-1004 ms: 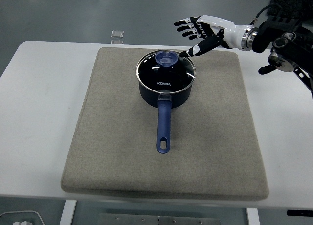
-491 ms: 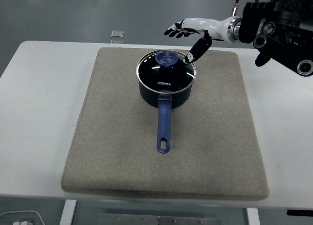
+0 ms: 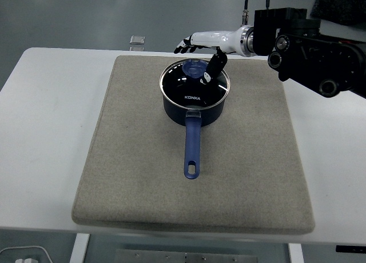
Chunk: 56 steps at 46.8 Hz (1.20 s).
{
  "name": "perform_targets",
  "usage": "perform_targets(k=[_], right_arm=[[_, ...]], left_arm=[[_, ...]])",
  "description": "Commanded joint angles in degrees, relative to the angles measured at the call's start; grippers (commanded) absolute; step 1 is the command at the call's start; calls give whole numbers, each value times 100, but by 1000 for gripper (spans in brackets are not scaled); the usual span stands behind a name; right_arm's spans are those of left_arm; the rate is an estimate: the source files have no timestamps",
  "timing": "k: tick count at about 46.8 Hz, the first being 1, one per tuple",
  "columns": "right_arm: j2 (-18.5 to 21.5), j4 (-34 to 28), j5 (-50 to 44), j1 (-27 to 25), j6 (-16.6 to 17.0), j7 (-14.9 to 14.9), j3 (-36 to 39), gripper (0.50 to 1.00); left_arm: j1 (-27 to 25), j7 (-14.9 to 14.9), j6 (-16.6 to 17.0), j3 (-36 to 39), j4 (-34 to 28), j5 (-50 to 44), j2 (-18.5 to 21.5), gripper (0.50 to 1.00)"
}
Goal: Lift the pot lid and place it to the right of the pot.
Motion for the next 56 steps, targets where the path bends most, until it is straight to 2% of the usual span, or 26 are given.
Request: perform_targets(k=[1, 19, 27, 33, 56], right_arm=[[27, -19, -77, -6, -120, 1, -80, 919], [18, -28, -104, -6, -191, 1, -98, 903], [18, -28, -209, -6, -182, 1, -98, 830], [27, -37, -324, -6, -173, 1, -107, 809], [27, -37, -359, 64, -85, 1, -168, 809]], left_arm=[[-1, -1, 0, 0, 0, 0, 0, 1000], [-1, -1, 0, 0, 0, 0, 0, 1000], [-1, -1, 0, 0, 0, 0, 0, 1000], [-1, -1, 0, 0, 0, 0, 0, 1000], [-1, -1, 0, 0, 0, 0, 0, 1000]])
